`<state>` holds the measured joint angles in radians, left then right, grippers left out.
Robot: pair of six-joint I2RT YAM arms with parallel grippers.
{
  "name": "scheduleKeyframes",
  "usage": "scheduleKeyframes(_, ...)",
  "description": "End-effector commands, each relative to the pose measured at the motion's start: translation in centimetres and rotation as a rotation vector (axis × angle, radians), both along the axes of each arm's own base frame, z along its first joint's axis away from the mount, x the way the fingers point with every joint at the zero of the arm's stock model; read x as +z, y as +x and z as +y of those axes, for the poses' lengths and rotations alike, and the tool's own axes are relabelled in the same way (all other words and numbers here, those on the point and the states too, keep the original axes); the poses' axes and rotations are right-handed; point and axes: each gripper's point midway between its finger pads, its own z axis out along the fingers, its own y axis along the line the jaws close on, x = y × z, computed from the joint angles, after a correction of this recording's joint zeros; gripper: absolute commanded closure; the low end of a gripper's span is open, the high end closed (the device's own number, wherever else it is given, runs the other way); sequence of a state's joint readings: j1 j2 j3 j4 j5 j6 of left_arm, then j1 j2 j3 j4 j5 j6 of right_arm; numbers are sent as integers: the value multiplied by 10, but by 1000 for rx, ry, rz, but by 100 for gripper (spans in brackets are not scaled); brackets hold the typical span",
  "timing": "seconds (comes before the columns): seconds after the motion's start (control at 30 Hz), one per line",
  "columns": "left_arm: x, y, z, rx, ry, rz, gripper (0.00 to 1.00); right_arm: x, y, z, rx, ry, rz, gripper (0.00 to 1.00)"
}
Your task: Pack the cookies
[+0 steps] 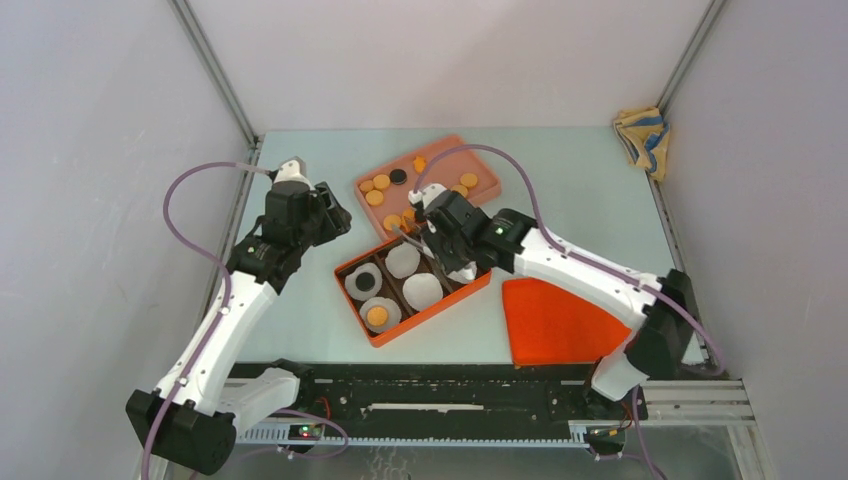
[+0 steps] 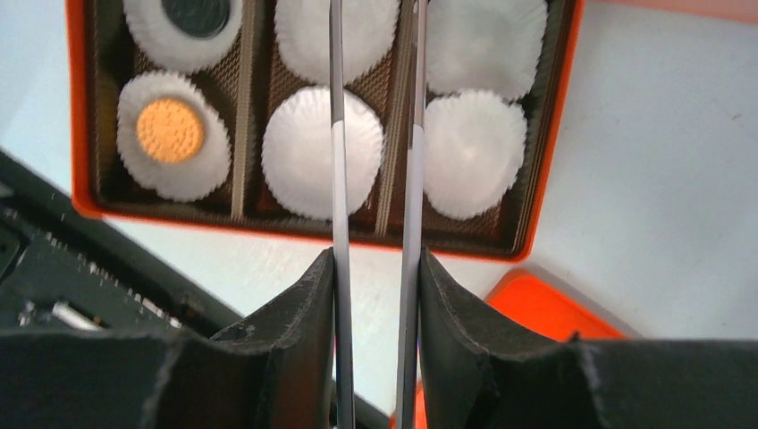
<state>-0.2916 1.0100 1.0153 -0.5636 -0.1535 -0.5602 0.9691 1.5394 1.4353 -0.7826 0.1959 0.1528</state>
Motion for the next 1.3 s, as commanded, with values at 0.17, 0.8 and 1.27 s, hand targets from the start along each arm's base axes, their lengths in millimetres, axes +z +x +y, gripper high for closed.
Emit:
scheduleKeyframes(0.17, 10, 4, 1, 8, -17, -38, 42, 16, 113, 28, -129, 58, -110, 96)
scheduleKeyframes(0.8, 11, 7, 4, 18, 12, -35, 41, -43, 195, 44, -198, 4, -44, 62)
scheduleKeyframes(1.27, 17, 3, 7, 24, 12, -54, 38, -62, 209, 42, -240, 5, 8, 46)
